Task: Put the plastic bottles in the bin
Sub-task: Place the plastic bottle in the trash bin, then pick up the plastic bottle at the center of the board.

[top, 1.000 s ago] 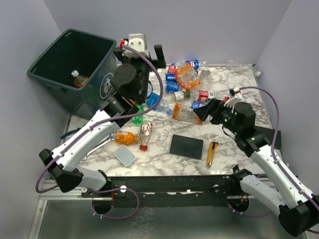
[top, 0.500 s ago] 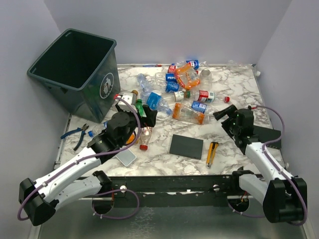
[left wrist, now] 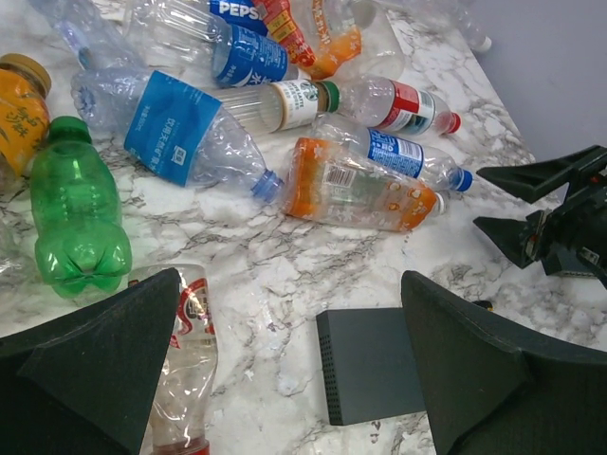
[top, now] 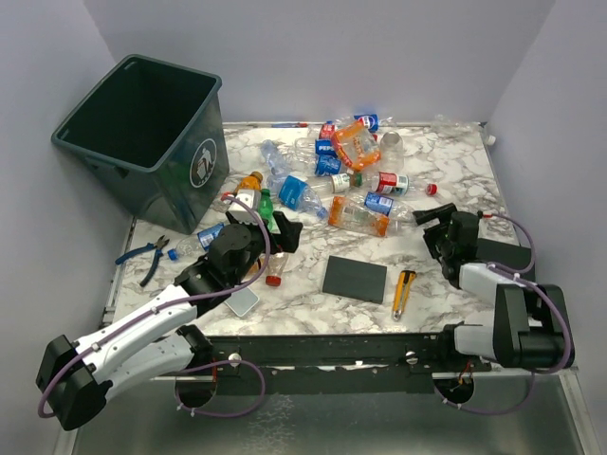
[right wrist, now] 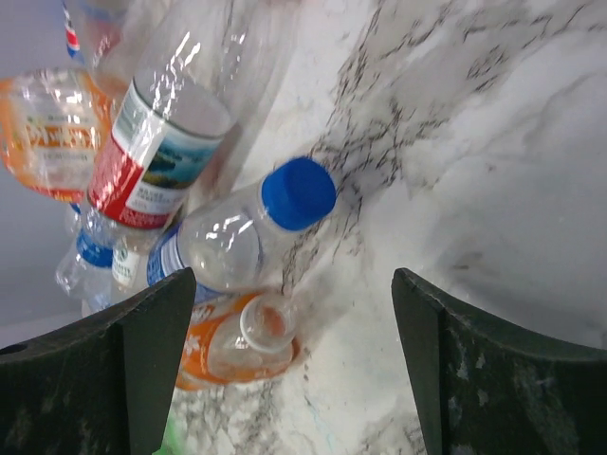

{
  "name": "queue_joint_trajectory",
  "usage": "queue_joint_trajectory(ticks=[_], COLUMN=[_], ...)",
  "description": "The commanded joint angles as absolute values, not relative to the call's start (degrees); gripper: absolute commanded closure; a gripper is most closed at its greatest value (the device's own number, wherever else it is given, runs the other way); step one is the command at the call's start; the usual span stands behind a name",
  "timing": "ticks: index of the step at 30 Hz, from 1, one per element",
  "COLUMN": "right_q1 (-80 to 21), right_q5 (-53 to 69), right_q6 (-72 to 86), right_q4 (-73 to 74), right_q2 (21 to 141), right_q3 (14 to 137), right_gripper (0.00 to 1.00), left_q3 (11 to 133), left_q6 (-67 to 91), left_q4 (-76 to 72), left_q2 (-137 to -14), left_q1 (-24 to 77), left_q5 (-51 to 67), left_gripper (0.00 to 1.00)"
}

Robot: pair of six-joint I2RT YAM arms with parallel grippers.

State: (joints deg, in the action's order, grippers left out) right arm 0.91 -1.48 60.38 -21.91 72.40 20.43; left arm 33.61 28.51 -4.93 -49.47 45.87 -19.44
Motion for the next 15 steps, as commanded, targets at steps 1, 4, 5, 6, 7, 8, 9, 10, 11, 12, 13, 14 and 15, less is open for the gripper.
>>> queue_joint_trajectory(ticks=[1,4,5,6,7,8,9,10,11,12,13,14,15], right_q1=[3.2,3.6,3.7,3.6,3.7,3.6,3.7,3.7,3.6,3.7,3.7,3.7,3.7], right_q5=[-3.8,-2.3,-1.5,-0.7,-0.4,1.1,1.8,2.2,2.4,2.5,2.6,2.8,3.0], right_q6=[63.8,64.4,64.7,65.3,66.0,66.9,67.6,68.3,68.8,69.1,69.3,69.5,69.8], right_q4=[-34.6,-39.2,-40.9,-42.4,-43.7,-45.2,-46.9,-48.4,-49.3,-49.9,-50.5,-50.9,-51.7], right_q2=[77.1,81.7,83.4,85.4,87.1,88.9,90.3,91.7,92.7,93.6,94.2,94.9,95.7], right_q3=[19.3,20.2,20.6,21.0,21.3,21.4,21.3,21.1,21.1,21.2,21.3,21.4,21.4], right_gripper=[0.13,0.19,0.23,0.26,0.29,0.3,0.32,0.32,0.33,0.33,0.33,0.34,0.36], left_q3=[33.6,33.4,33.4,33.4,33.3,33.3,33.2,33.2,33.1,33.1,33.1,33.1,33.2], left_q6=[30.5,30.1,29.9,29.7,29.6,29.4,29.3,29.3,29.3,29.3,29.3,29.3,29.2], left_q4=[-5.6,-5.6,-5.6,-5.7,-5.6,-5.6,-5.6,-5.6,-5.6,-5.5,-5.5,-5.5,-5.6], left_q2=[-50.4,-50.4,-50.4,-50.4,-50.4,-50.5,-50.6,-50.7,-50.9,-51.0,-51.2,-51.5,-51.7], left_q1=[45.7,45.7,45.7,45.7,45.7,45.7,45.7,45.7,45.7,45.7,45.7,45.7,45.7], left_q5=[-16.2,-16.5,-16.6,-16.7,-16.7,-16.8,-16.9,-17.1,-17.2,-17.3,-17.4,-17.5,-17.6], left_gripper=[0.01,0.01,0.01,0.01,0.01,0.01,0.01,0.01,0.01,0.01,0.01,0.01,0.01])
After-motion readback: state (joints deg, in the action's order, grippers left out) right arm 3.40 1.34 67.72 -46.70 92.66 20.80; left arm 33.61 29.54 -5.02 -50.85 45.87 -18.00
